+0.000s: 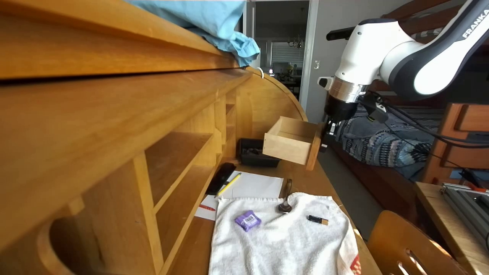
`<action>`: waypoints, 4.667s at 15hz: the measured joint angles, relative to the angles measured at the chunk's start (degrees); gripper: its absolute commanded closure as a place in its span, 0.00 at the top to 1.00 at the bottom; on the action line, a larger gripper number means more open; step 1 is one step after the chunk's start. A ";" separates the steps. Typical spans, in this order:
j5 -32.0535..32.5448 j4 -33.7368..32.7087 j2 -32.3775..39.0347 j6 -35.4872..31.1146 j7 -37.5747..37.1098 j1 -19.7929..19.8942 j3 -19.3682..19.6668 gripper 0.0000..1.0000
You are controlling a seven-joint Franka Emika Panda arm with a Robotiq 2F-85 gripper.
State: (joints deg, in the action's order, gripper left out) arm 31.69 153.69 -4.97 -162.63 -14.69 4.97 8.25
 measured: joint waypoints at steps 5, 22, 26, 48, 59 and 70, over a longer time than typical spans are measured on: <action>-1.01 -1.54 0.34 0.61 2.99 0.92 -0.75 0.25; -1.46 -6.03 5.19 0.74 6.11 2.43 -0.41 0.06; -4.05 -7.83 6.11 0.57 11.00 2.43 -0.40 0.06; -26.12 -16.64 11.48 0.09 39.15 3.13 -1.91 0.06; -33.08 -20.48 13.72 1.60 46.63 5.62 -4.58 0.06; -34.30 -23.20 15.67 4.05 47.71 6.27 -6.48 0.06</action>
State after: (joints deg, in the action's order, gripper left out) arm -2.61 130.49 10.70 -158.58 33.02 11.23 1.76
